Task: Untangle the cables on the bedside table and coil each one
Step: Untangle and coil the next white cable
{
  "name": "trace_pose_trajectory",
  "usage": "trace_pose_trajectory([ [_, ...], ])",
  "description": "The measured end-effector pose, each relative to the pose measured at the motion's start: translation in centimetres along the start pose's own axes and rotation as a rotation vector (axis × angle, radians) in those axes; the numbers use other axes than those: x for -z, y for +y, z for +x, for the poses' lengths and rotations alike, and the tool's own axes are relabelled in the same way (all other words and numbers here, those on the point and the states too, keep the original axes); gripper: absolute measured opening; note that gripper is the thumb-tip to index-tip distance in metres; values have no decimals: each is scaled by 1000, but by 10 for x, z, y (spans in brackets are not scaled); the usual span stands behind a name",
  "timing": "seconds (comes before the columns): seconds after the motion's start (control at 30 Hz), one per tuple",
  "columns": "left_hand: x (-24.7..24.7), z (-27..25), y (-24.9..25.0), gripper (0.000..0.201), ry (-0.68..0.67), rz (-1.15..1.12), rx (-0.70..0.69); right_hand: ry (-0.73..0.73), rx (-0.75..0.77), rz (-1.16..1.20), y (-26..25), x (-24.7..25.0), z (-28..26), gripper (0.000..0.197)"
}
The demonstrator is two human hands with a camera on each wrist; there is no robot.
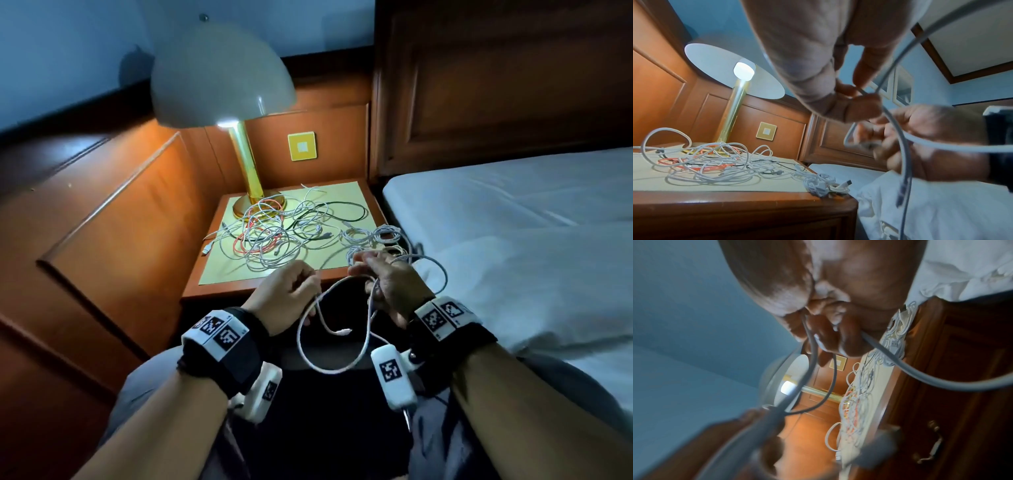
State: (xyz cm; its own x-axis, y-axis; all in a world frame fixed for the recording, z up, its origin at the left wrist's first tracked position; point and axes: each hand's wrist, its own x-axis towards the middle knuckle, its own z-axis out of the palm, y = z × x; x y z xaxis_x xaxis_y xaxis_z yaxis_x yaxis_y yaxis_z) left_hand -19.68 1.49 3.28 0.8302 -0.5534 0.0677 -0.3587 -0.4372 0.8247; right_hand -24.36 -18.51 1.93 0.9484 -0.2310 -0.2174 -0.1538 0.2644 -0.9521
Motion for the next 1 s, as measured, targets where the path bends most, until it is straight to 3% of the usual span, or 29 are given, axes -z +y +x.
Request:
trace_pose_trajectory([
  [0.07,8,0,12,14,148,-71,37,-12,-49,-316,8,-2,3,34],
  [0.13,18,0,23,4,291,-200,67,-149,-71,-756,19,-8,2,55],
  [0.2,29,4,35,27,371,-260,76,-331,-76,-1116,31,-16,0,65],
  [0.23,33,7,38,33,373,-237,57,-401,-91,-1191,35,-20,-1,66],
  [0.37,40,13,37,23,325,-184,-44,-516,-106,-1318,39,-28,-4,72],
  [0.53,28,16,15,33,158,-287,-44,-365,-88,-1587,29,-15,21,74],
  [0.63,17,29,-12,29,166,-235,-52,-272,-7,-1416,21,-5,42,54],
  [0.7,11,37,-29,26,199,-254,-18,-217,86,-1056,17,-6,45,32],
  [0.73,8,40,-37,24,209,-265,-3,-213,95,-863,15,-10,44,31],
  [0.87,1,59,-58,19,253,-183,4,-333,-68,-357,10,-26,44,45],
  [1.0,7,79,-83,7,374,183,-233,-347,-193,-173,4,-27,57,34],
])
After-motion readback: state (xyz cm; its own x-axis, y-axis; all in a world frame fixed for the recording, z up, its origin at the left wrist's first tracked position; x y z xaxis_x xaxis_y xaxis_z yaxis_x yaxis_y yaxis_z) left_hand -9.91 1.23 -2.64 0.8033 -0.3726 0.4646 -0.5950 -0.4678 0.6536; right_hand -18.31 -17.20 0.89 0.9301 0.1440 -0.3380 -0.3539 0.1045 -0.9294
